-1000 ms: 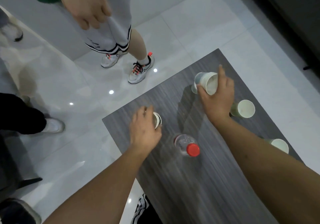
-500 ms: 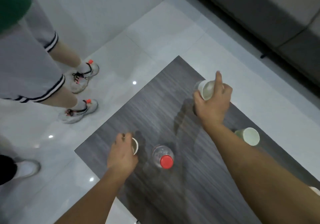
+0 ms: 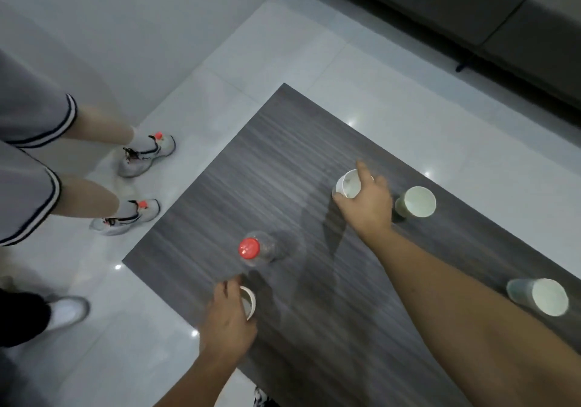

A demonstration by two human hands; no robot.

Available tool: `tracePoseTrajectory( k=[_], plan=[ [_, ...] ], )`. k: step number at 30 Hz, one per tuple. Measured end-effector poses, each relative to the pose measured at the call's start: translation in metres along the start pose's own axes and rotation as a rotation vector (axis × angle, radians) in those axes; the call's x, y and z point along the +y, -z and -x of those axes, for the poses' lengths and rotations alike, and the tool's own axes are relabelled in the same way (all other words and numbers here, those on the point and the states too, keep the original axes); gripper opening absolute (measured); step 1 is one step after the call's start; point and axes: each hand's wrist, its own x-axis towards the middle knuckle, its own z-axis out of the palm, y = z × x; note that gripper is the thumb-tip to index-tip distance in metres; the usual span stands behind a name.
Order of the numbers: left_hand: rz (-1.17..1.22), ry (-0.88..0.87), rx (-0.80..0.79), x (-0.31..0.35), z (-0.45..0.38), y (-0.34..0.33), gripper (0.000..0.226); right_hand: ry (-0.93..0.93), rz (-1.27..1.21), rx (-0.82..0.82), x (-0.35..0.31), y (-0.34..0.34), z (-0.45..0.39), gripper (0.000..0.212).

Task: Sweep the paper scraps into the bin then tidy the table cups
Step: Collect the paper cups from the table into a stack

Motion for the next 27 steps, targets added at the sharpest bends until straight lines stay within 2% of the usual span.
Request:
tracePoseTrajectory(
  k=[4, 6, 7, 10, 13, 15, 18, 20, 22, 25, 27],
  plan=[
    [-0.002, -0.062, -0.127, 0.035, 0.041, -0.026, 0.084, -0.01, -0.045, 0.352, 0.023, 0.055, 0.015, 0.09],
    [0.01, -0.078, -0.159, 0.055, 0.056, -0.039, 0.085, -0.081, -0.048, 0.427, 0.046, 0.083, 0.01, 0.089],
    [0.013, -0.077, -0.166, 0.065, 0.062, -0.044, 0.084, -0.114, -0.035, 0.394, 0.059, 0.091, 0.008, 0.088],
    [-0.006, -0.116, -0.171, 0.094, 0.072, -0.054, 0.072, -0.167, 0.016, 0.135, 0.097, 0.097, 0.015, 0.084],
    [-0.065, -0.249, -0.126, 0.11, 0.076, -0.061, 0.065, -0.135, -0.038, 0.036, 0.12, 0.096, 0.036, 0.085],
    [-0.11, -0.336, -0.083, 0.121, 0.078, -0.066, 0.071, -0.168, -0.057, -0.031, 0.13, 0.099, 0.053, 0.086],
    [-0.171, -0.42, -0.035, 0.145, 0.083, -0.072, 0.081, -0.312, -0.152, -0.178, 0.148, 0.109, 0.089, 0.089],
    [-0.178, -0.411, -0.02, 0.162, 0.088, -0.075, 0.08, -0.468, -0.384, -0.157, 0.16, 0.12, 0.116, 0.09],
    [-0.257, -0.399, -0.013, 0.174, 0.097, -0.078, 0.079, -0.602, -0.659, -0.055, 0.174, 0.135, 0.142, 0.085],
    [-0.316, -0.424, -0.031, 0.19, 0.11, -0.086, 0.083, -0.699, -1.025, -0.002, 0.195, 0.155, 0.18, 0.079],
    [-0.316, -0.479, -0.074, 0.199, 0.12, -0.095, 0.082, -0.71, -1.099, 0.027, 0.208, 0.165, 0.202, 0.078]
  ],
)
